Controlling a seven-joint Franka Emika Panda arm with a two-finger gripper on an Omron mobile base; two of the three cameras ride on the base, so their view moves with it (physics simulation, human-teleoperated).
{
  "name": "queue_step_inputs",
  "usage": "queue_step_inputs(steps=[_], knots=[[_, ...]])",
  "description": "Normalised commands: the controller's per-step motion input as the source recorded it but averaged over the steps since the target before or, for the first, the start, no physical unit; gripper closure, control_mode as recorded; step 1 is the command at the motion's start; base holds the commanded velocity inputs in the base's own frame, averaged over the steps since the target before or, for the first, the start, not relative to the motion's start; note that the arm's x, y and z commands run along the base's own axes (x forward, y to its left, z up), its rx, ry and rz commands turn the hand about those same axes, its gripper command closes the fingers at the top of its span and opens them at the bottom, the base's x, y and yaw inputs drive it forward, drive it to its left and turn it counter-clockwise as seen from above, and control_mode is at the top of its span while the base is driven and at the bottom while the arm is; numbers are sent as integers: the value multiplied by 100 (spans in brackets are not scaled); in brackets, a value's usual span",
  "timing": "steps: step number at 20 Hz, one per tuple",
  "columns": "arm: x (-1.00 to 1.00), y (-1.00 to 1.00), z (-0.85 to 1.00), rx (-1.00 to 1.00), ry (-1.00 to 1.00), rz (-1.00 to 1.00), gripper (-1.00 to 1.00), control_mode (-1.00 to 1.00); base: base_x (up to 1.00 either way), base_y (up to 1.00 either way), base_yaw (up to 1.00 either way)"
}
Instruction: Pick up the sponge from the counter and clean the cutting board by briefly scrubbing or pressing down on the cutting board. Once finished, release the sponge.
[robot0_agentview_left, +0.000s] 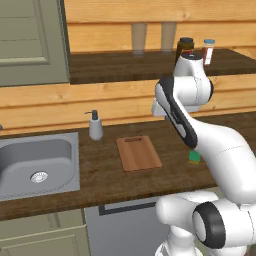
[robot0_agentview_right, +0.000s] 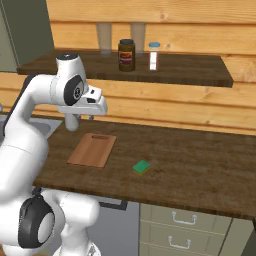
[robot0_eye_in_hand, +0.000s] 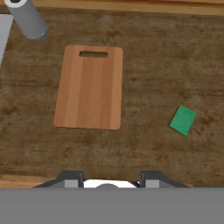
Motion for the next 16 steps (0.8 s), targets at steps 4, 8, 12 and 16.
queue_step_inputs(steps=[4, 8, 12, 16], knots=[[-39, 0, 0, 0, 0, 1, -100, -100, 0, 0, 0], [-69, -4, -19, -3, 4, -8, -100, -100, 0, 0, 0], [-26, -35, -53, -1, 7, -27, -100, -100, 0, 0, 0], [-5, -60, -56, 0, 2, -25, -100, -100, 0, 0, 0]])
